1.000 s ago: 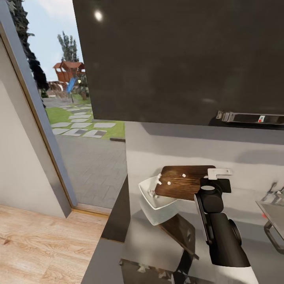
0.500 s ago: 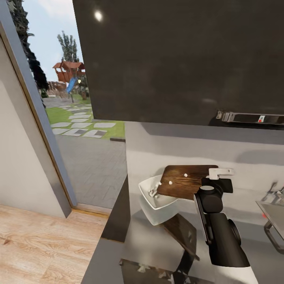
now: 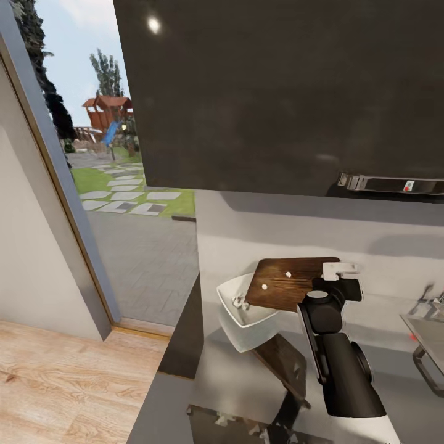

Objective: In the kitchen, take the Vidalia onion out of the sink, dice it on the chopping board with the paring knife, put the diced onion into the bowl on the countertop, then place both the paring knife and the chopping board into the sink.

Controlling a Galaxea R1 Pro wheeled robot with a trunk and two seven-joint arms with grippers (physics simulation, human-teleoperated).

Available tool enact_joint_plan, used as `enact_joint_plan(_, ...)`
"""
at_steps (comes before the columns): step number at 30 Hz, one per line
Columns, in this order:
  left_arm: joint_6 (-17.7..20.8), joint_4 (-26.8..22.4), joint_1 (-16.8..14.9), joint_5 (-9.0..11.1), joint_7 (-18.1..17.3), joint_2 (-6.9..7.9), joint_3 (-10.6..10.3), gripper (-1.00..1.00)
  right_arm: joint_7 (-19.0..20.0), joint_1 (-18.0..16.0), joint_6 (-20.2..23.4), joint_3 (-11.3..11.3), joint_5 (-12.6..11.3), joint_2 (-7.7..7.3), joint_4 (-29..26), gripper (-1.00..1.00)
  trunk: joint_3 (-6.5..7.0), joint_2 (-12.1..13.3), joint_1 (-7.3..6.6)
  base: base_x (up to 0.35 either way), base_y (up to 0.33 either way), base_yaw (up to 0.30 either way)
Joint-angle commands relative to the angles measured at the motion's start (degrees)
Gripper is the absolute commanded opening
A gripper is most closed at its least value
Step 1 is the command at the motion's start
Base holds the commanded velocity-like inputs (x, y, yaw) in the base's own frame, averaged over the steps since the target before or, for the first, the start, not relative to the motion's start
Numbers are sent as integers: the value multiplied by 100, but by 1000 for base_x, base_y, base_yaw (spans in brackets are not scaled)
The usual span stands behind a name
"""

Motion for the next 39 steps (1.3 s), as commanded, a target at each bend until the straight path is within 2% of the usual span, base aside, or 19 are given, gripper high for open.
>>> enact_joint_plan(1, -11, -4, 0, 41, 0, 4, -13, 100, -89, -6, 21, 64, 1, 0, 17, -100, -11, -12, 4, 0, 0, 0)
enact_joint_plan(3, -11, -5, 0, 41, -1, 5, -13, 100, -235, -6, 13, 157, 0, 4, 53, -100, -11, -12, 4, 0, 0, 0)
enact_joint_plan(6, -11, -5, 0, 41, -1, 9, -13, 100, -287, -6, 5, 182, 2, 7, 77, -100, -11, -12, 4, 0, 0, 0)
enact_joint_plan(35, -11, 7, 0, 41, 1, 7, -13, 100, -284, -6, -33, 171, -4, 8, 84, -100, -11, -12, 4, 0, 0, 0)
enact_joint_plan(37, -11, 11, 0, 41, 2, 5, -13, 100, -267, -6, -92, 154, -40, 10, 76, -100, -11, -12, 4, -40, 0, 0)
enact_joint_plan(39, -11, 12, 0, 41, 1, 4, -13, 100, -248, -6, -234, 146, -275, 9, 70, -100, -11, -12, 4, -214, 0, 0)
